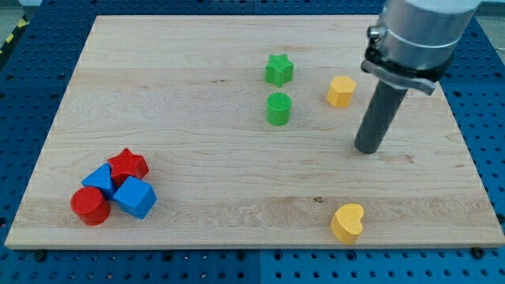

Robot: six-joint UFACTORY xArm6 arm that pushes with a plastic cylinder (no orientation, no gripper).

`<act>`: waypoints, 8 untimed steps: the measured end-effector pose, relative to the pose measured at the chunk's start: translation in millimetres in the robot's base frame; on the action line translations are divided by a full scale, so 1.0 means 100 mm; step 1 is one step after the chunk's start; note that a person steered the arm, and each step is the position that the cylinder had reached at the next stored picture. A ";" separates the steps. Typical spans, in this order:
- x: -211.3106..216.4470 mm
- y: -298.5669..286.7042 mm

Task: Push the yellow heart to the bottom right

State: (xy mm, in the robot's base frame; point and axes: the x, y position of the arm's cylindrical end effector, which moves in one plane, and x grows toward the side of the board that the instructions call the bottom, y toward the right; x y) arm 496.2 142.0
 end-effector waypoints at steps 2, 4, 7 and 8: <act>0.39 -1.04; 1.23 -1.23; 1.21 -0.20; 1.19 -0.13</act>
State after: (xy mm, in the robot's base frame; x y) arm 615.3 129.1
